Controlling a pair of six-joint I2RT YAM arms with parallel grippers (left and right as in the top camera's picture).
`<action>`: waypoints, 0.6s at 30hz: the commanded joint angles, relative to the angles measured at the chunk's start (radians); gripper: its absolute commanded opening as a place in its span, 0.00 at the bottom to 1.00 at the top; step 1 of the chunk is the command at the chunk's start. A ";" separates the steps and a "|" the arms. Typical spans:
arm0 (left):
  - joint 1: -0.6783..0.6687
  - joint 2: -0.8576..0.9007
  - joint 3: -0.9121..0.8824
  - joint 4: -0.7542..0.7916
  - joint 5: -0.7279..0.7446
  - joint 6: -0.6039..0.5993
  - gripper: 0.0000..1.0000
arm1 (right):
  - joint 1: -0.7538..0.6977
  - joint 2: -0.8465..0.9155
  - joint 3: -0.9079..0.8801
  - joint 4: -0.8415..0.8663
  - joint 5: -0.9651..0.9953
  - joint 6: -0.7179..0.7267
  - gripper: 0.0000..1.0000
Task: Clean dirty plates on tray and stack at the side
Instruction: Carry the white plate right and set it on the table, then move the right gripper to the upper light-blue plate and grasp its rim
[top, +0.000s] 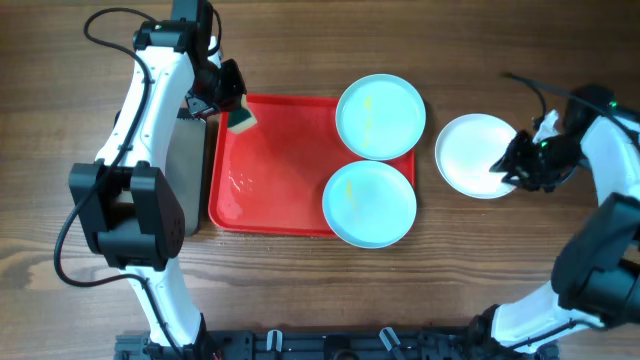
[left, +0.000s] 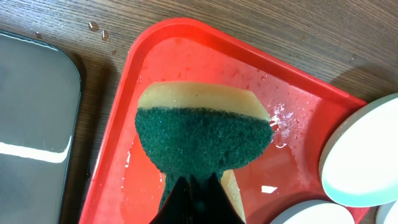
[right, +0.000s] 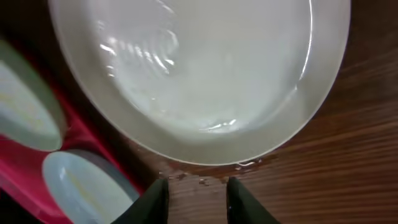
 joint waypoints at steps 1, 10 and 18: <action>-0.008 0.004 -0.008 0.008 -0.010 -0.017 0.04 | 0.034 -0.123 0.048 -0.023 -0.042 -0.036 0.32; -0.010 0.004 -0.008 0.006 -0.010 -0.018 0.04 | 0.383 -0.153 -0.053 -0.008 0.053 0.006 0.32; -0.027 0.004 -0.008 0.007 -0.010 -0.017 0.04 | 0.623 -0.152 -0.255 0.231 0.204 0.180 0.31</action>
